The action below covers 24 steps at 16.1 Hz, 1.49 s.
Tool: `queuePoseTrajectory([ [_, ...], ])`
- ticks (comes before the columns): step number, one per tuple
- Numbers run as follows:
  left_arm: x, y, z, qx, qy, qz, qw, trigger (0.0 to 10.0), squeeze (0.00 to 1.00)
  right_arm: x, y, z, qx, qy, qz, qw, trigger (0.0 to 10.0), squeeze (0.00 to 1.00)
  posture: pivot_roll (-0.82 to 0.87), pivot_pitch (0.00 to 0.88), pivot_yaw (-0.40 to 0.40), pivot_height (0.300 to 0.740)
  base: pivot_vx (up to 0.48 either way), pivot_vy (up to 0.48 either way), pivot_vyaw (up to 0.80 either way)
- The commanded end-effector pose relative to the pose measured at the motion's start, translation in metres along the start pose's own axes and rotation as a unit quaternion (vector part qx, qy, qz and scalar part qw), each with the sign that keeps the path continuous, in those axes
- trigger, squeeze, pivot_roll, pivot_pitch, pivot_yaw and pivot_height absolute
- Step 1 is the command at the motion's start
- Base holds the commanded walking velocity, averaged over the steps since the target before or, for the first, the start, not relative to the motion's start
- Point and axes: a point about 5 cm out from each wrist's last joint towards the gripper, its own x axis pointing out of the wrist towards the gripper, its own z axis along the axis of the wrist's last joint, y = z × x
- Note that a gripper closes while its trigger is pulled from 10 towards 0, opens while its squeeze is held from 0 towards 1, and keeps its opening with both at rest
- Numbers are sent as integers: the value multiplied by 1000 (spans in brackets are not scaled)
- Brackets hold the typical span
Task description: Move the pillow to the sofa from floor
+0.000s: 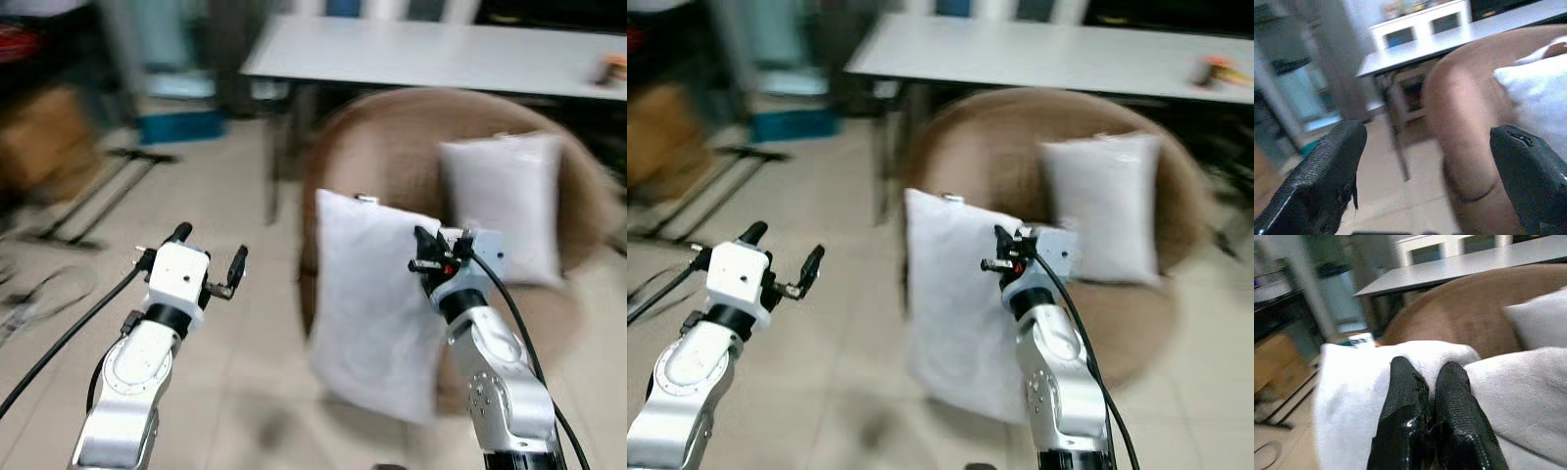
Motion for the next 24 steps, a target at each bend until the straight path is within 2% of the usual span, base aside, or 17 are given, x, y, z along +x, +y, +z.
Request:
queuePoseTrajectory([
  [1,2,-2,4,0,-8,-7,1000,10000,0,5,3,14,-5,-36,4,999,10000,0,-21,0,1,740,368,0,-800],
  [4,2,-2,4,-1,-8,-13,1000,10000,0,7,8,12,-15,-31,25,999,10000,0,-19,0,-2,740,385,0,0],
  [8,1,-3,2,-1,-4,-29,1000,10000,0,9,5,12,-12,-33,12,999,10000,0,-16,0,-3,740,384,0,0],
  [12,1,-5,1,0,-1,-49,999,10000,0,10,-2,15,-13,-39,-15,999,10000,0,-20,0,3,740,377,0,-800],
  [17,2,-8,1,0,0,-72,997,10000,0,8,-5,17,-18,-47,-23,998,10000,0,-25,0,7,740,362,0,-800],
  [21,-1,-13,-1,0,6,-96,995,10000,0,3,-6,19,-17,-54,-23,998,10000,0,-25,0,5,740,312,0,-108],
  [24,-2,-19,-2,2,5,-123,992,10000,0,5,-2,17,-6,-44,7,999,10000,0,-28,0,7,740,0,0,0],
])
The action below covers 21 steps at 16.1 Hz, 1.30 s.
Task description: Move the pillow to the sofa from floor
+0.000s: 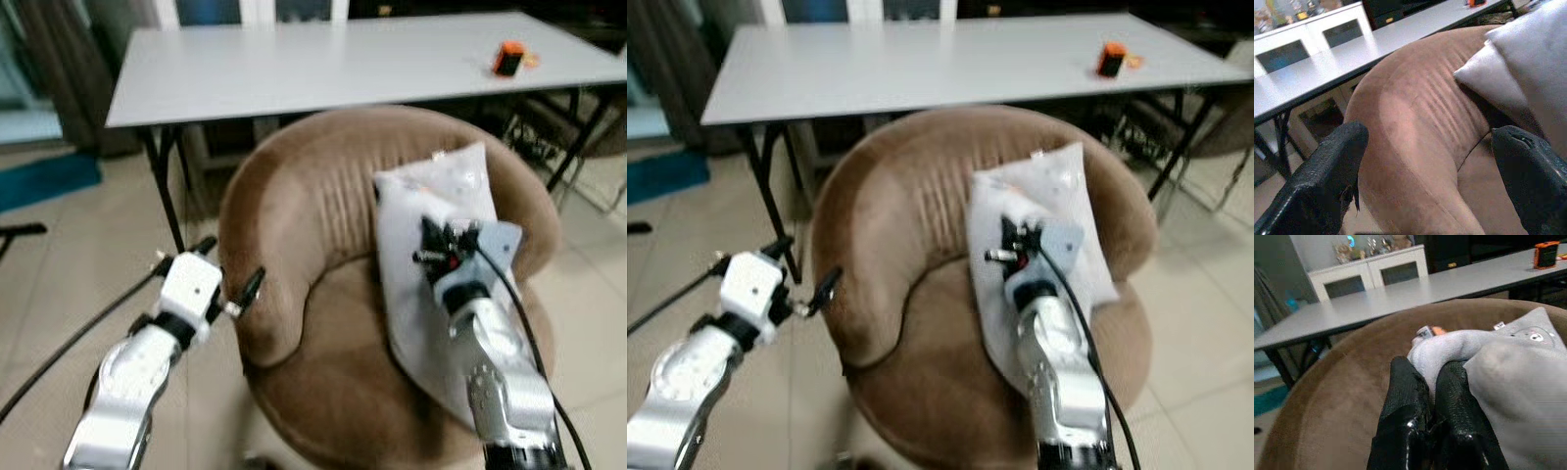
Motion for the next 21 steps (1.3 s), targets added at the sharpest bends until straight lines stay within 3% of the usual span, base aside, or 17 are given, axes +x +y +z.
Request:
queuePoseTrajectory([
  [1,2,-7,2,2,-3,-26,1000,10000,0,4,0,6,-3,-10,17,1000,10000,0,-28,0,8,740,0,0,0],
  [5,0,-7,1,15,3,-59,998,10000,0,22,6,11,-9,-7,48,999,10000,0,-10,0,-4,740,0,0,0],
  [8,-6,-9,1,19,7,-95,995,10000,0,49,12,20,5,-5,80,997,10000,0,4,0,-14,740,0,0,0],
  [11,-12,-14,3,16,10,-121,992,10000,0,70,17,29,-12,-1,99,995,10000,0,13,0,-28,740,0,0,0],
  [15,-16,-21,4,12,12,-144,989,10000,0,97,7,10,-54,49,46,996,10000,0,28,0,-38,740,0,0,0],
  [18,-17,-21,5,13,15,-154,988,10000,0,106,8,0,-10,79,24,997,10000,0,42,0,-37,740,0,0,0],
  [19,-17,-21,5,14,17,-159,987,10000,0,107,10,-7,9,97,19,995,10000,494,46,2,-36,740,0,0,0],
  [20,-17,-21,5,14,17,-159,987,10000,0,107,10,-7,9,97,19,995,10000,494,46,2,-36,740,0,0,0],
  [21,-16,-22,5,14,19,-163,986,10000,0,106,10,-16,16,120,15,993,10000,1000,54,8,-37,740,0,0,0],
])
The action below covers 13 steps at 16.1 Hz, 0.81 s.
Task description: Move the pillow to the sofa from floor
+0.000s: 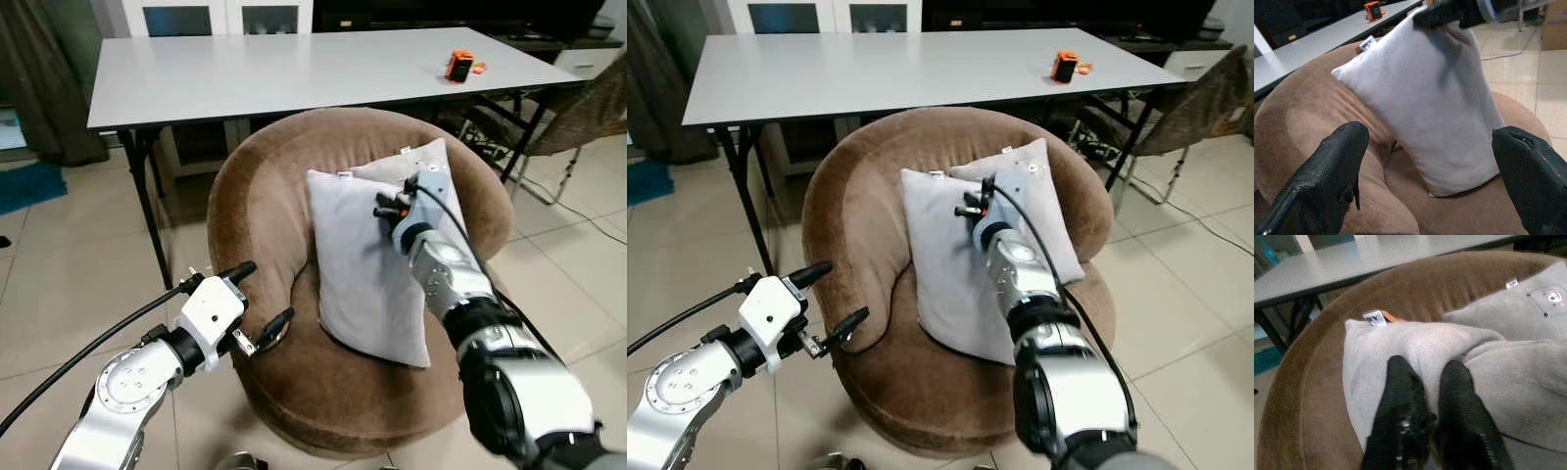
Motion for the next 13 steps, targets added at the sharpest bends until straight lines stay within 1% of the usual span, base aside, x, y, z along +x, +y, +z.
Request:
queuePoseTrajectory([
  [1,3,-1,4,3,-5,-8,1000,10000,0,1,-10,10,-7,-15,-27,999,10000,1000,71,13,-47,740,0,0,0],
  [2,3,0,5,4,-5,-5,1000,10000,0,1,-14,13,-14,-20,-39,999,10000,1000,71,13,-47,740,0,0,0],
  [4,6,5,6,9,-8,19,1000,10000,0,1,-20,27,-16,-44,-50,998,10000,1000,70,10,-44,740,0,0,0],
  [5,8,11,7,13,-12,38,999,10000,0,1,-26,42,-20,-68,-57,996,10000,1000,60,1,-30,740,0,0,0],
  [6,12,20,9,17,-18,63,998,10000,0,-1,-35,65,-32,-103,-69,992,10000,1000,55,0,-21,740,0,0,0],
  [7,12,20,9,17,-18,63,998,10000,0,-1,-35,65,-32,-103,-69,992,10000,1000,55,0,-21,740,0,0,0],
  [8,17,29,12,19,-26,86,996,10000,0,-3,-44,82,-54,-121,-85,988,10000,1000,50,0,-15,740,0,0,0],
  [9,20,38,14,11,-32,111,993,10000,0,-4,-51,87,-59,-118,-93,987,10000,729,44,0,-8,740,0,0,0],
  [10,21,40,14,9,-33,119,992,10000,0,-5,-53,87,-53,-115,-93,988,10000,0,41,0,-7,740,0,0,0],
  [12,22,45,15,7,-36,138,990,10000,0,-5,-54,86,-42,-116,-83,989,10000,0,39,0,-10,740,0,0,0],
  [13,23,50,14,-6,-28,175,984,10000,0,-5,-53,81,-38,-110,-67,991,10000,0,34,0,-22,740,0,0,0],
])
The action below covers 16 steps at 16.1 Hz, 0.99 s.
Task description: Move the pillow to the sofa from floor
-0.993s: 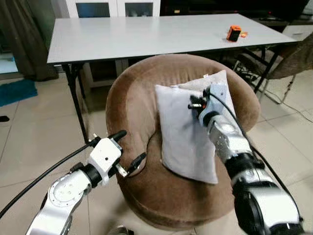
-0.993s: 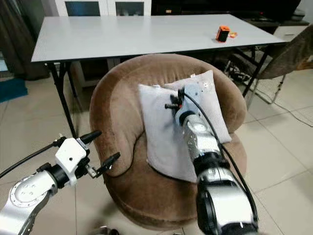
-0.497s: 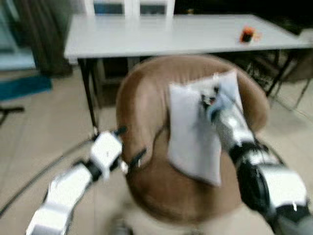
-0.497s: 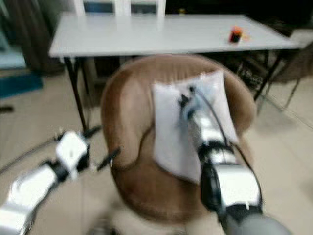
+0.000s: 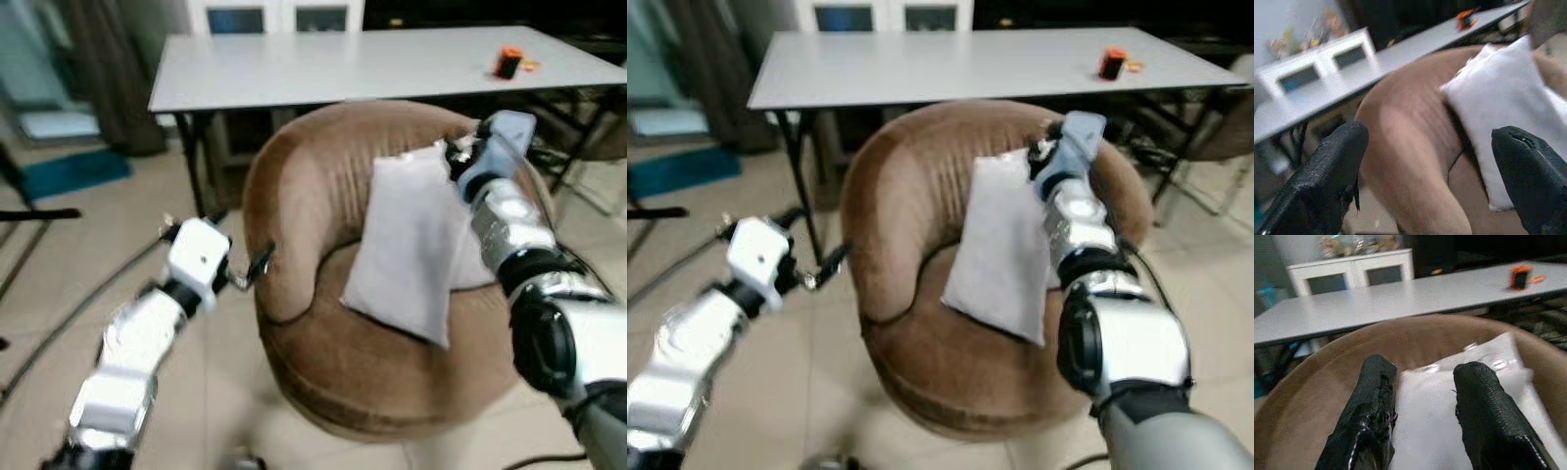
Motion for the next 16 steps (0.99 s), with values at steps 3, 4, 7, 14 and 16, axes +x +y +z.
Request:
queuePoseTrajectory([
  [3,-7,11,-16,9,50,122,991,10000,0,-20,-2,-33,20,-11,45,999,10000,0,29,0,-36,740,0,0,0],
  [4,-14,7,-22,5,57,132,990,10000,0,-42,-5,-50,15,-10,43,999,10000,0,9,0,-28,740,0,0,0],
  [7,-27,-10,-29,-24,67,126,989,10000,0,-106,0,-82,-15,9,36,999,10000,0,-17,0,-15,740,0,0,0],
  [14,-41,-34,-34,-21,87,114,989,10000,0,-164,13,-99,2,74,13,997,10000,0,-50,0,1,740,0,0,0],
  [16,-41,-34,-33,-21,87,116,989,10000,0,-166,17,-97,8,73,28,997,10000,0,-50,0,2,740,0,0,0],
])
